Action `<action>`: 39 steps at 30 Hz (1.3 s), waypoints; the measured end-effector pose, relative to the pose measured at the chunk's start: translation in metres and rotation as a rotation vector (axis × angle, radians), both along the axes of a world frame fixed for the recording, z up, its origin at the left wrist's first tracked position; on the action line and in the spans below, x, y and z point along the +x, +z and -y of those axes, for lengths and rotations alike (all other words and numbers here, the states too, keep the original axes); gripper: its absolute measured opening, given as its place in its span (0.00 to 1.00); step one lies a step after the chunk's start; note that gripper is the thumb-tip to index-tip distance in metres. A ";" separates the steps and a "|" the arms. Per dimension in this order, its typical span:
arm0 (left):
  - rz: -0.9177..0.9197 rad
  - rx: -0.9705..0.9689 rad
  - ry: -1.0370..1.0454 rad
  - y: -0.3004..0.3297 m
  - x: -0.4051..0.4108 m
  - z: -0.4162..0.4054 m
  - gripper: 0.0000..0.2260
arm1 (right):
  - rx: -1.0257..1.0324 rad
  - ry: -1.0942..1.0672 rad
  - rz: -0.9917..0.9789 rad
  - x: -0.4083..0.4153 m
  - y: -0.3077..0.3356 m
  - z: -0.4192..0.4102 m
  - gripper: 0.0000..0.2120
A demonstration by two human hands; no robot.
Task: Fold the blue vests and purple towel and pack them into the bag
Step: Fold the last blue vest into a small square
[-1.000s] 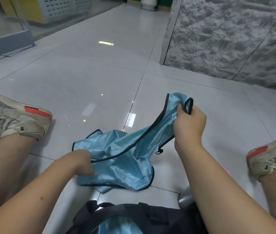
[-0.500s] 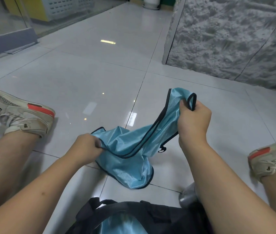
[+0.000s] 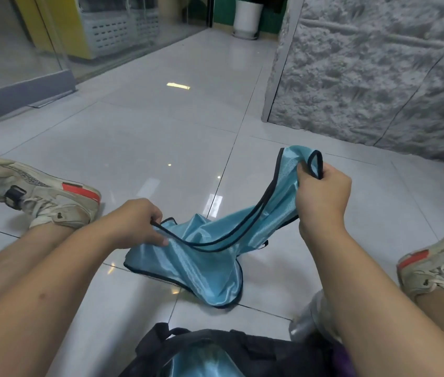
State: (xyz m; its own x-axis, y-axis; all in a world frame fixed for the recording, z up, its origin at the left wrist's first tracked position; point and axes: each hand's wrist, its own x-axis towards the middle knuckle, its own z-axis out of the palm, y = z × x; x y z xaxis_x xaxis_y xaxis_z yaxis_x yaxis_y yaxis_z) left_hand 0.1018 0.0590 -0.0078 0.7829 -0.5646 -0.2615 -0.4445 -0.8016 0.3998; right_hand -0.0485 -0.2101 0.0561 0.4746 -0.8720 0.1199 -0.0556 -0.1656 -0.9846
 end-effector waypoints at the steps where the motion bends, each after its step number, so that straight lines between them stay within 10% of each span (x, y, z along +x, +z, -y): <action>1: 0.006 0.014 -0.008 0.004 -0.002 -0.002 0.22 | 0.004 0.001 0.011 -0.001 0.004 0.000 0.24; 10: -0.120 -0.473 0.038 0.128 -0.028 0.019 0.10 | -0.179 0.086 0.011 -0.023 0.083 -0.020 0.25; 19: 0.511 -0.273 -0.014 0.294 -0.052 0.029 0.05 | -0.534 -0.031 0.014 -0.046 0.224 -0.027 0.24; 29: -0.158 -0.793 0.209 0.283 -0.078 0.070 0.06 | -0.473 0.136 -0.264 -0.030 0.196 -0.064 0.19; 39: -0.440 -1.186 0.315 0.305 -0.098 0.079 0.07 | -0.140 0.519 0.038 -0.031 0.181 -0.085 0.25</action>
State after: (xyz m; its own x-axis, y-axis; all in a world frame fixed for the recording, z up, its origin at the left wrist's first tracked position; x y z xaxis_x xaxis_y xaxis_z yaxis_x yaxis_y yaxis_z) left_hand 0.0041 -0.0199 0.2971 0.8999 -0.4361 -0.0007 0.0457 0.0927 0.9946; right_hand -0.0792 -0.1254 0.2370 0.8320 -0.4987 0.2430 0.1032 -0.2913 -0.9510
